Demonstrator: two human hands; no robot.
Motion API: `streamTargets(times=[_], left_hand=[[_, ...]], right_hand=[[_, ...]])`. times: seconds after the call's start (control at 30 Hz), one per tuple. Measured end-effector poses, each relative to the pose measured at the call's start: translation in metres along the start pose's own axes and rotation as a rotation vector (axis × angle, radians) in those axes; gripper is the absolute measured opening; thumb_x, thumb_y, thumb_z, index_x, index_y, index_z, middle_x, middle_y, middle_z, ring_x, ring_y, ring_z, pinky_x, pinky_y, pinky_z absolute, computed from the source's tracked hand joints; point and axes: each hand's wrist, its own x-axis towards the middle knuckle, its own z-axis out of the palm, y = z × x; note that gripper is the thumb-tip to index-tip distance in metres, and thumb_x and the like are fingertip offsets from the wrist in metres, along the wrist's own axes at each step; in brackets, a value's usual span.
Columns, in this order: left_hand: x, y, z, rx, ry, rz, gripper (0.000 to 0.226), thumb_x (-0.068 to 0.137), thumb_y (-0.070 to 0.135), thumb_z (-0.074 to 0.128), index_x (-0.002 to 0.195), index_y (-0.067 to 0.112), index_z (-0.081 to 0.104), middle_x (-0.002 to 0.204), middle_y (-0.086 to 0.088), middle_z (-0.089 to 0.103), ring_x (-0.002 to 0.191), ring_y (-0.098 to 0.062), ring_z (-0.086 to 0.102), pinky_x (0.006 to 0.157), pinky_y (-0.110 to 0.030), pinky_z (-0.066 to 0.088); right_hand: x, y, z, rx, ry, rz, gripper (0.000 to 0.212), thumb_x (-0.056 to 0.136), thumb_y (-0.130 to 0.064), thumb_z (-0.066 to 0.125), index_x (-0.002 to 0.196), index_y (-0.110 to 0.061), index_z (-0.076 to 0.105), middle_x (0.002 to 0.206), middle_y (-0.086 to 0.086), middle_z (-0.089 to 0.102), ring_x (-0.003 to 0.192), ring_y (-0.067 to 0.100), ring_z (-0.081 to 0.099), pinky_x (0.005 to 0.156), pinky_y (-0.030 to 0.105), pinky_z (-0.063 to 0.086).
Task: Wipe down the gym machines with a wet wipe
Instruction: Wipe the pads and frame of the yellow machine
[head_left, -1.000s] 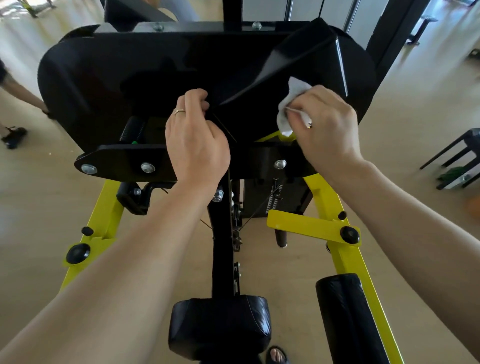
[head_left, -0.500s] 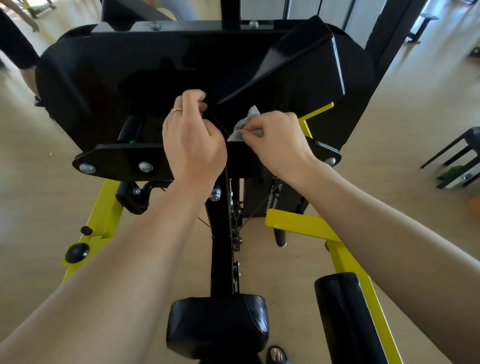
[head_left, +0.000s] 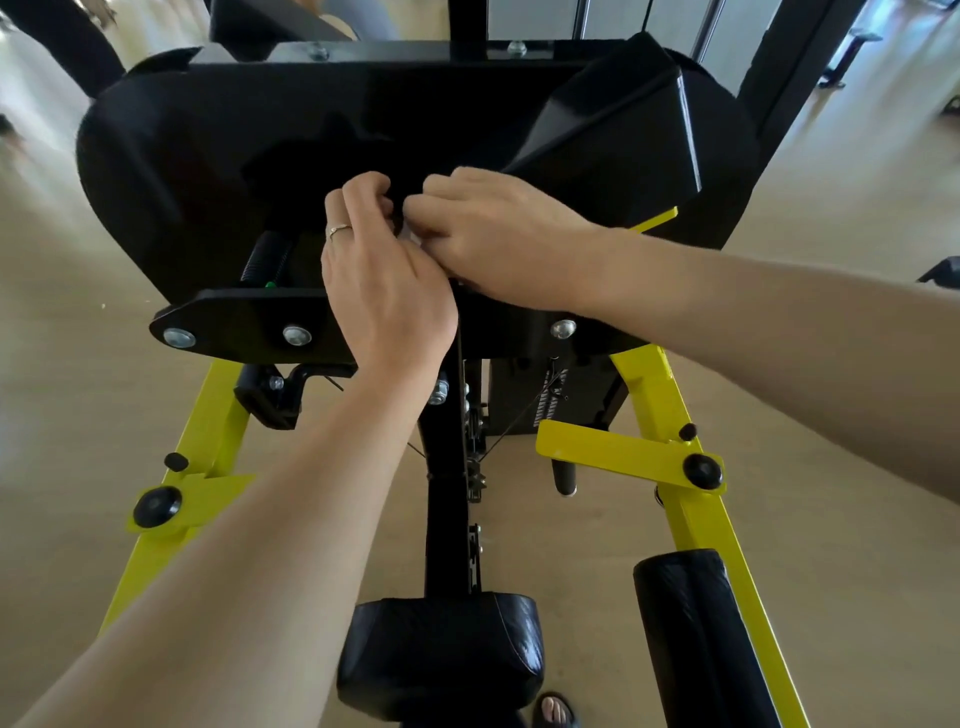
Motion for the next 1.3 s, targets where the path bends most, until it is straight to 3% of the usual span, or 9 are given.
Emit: streamTargets(times=[0.2, 0.37, 0.47, 0.57, 0.67, 0.9, 1.03, 1.17, 1.3], left_hand=[[0.001, -0.002, 0.000, -0.010, -0.010, -0.003, 0.051, 0.077, -0.002, 0.031, 0.120, 0.009, 0.056, 0.111, 0.002, 0.054, 0.096, -0.016, 0.054, 0.090, -0.046, 0.049], [0.001, 0.000, 0.000, -0.018, -0.002, -0.002, 0.051, 0.074, -0.002, 0.029, 0.115, 0.008, 0.058, 0.108, -0.002, 0.056, 0.093, -0.020, 0.056, 0.089, -0.047, 0.050], [0.002, -0.001, 0.000, -0.019, -0.004, -0.013, 0.052, 0.073, -0.003, 0.031, 0.116, 0.008, 0.057, 0.109, -0.003, 0.056, 0.095, -0.022, 0.056, 0.089, -0.047, 0.050], [0.002, -0.001, 0.000, -0.019, 0.008, -0.038, 0.050, 0.074, -0.003, 0.031, 0.116, 0.007, 0.057, 0.110, -0.003, 0.056, 0.096, -0.022, 0.056, 0.089, -0.047, 0.049], [0.002, -0.001, 0.000, -0.010, 0.007, -0.010, 0.048, 0.076, -0.003, 0.032, 0.115, 0.006, 0.057, 0.110, -0.004, 0.057, 0.097, -0.023, 0.057, 0.088, -0.047, 0.049], [0.002, 0.000, 0.000, 0.008, -0.004, -0.005, 0.047, 0.079, -0.001, 0.031, 0.116, 0.007, 0.057, 0.110, -0.003, 0.056, 0.095, -0.023, 0.056, 0.087, -0.048, 0.050], [0.003, 0.002, -0.002, 0.058, -0.017, -0.028, 0.047, 0.080, 0.005, 0.031, 0.119, 0.007, 0.057, 0.113, -0.004, 0.057, 0.098, -0.024, 0.056, 0.089, -0.046, 0.048], [0.000, 0.006, -0.008, 0.179, -0.054, -0.063, 0.040, 0.093, 0.008, 0.033, 0.128, 0.006, 0.052, 0.122, -0.009, 0.056, 0.105, -0.025, 0.055, 0.092, -0.039, 0.046], [-0.015, 0.004, -0.033, 0.133, -0.106, -0.150, 0.031, 0.103, 0.021, 0.033, 0.129, 0.013, 0.049, 0.120, 0.001, 0.052, 0.108, -0.018, 0.050, 0.087, -0.029, 0.042]], right_hand=[[0.002, 0.014, -0.004, -0.283, -0.348, -0.227, 0.060, 0.100, -0.003, 0.011, 0.090, -0.012, 0.069, 0.091, 0.000, 0.065, 0.106, 0.025, 0.057, 0.105, 0.037, 0.045], [0.018, 0.025, -0.011, -0.271, -0.473, -0.294, 0.042, 0.099, -0.015, 0.031, 0.098, -0.006, 0.072, 0.096, 0.009, 0.070, 0.132, 0.034, 0.048, 0.127, 0.049, -0.001], [0.043, 0.019, -0.020, -0.354, -0.757, -0.347, 0.021, 0.097, -0.022, 0.054, 0.102, -0.012, 0.071, 0.096, 0.003, 0.060, 0.126, 0.026, 0.051, 0.126, 0.048, 0.011], [0.054, 0.018, -0.024, -0.378, -0.822, -0.366, 0.018, 0.093, -0.032, 0.063, 0.097, -0.015, 0.069, 0.081, -0.005, 0.041, 0.123, 0.022, 0.052, 0.124, 0.045, 0.017], [0.043, 0.025, -0.020, -0.246, -0.684, -0.341, 0.018, 0.095, -0.026, 0.058, 0.088, -0.013, 0.069, 0.072, -0.003, 0.043, 0.117, 0.026, 0.054, 0.123, 0.046, 0.018], [0.017, 0.031, -0.012, -0.165, -0.313, -0.323, 0.058, 0.098, -0.019, 0.014, 0.102, -0.002, 0.070, 0.102, 0.016, 0.069, 0.117, 0.038, 0.056, 0.126, 0.048, 0.010], [0.000, 0.037, -0.032, -0.150, -0.199, -0.287, 0.044, 0.107, -0.005, 0.017, 0.113, 0.001, 0.060, 0.110, 0.021, 0.063, 0.111, 0.043, 0.053, 0.110, 0.052, 0.039], [-0.019, 0.035, -0.042, -0.045, -0.027, 0.068, 0.034, 0.103, 0.002, 0.027, 0.118, 0.002, 0.058, 0.105, 0.023, 0.061, 0.098, 0.042, 0.054, 0.089, 0.049, 0.046], [-0.027, -0.018, -0.052, 0.506, 0.343, 0.680, 0.021, 0.097, -0.013, 0.053, 0.110, -0.008, 0.069, 0.104, 0.003, 0.069, 0.102, 0.018, 0.061, 0.087, 0.030, 0.049]])
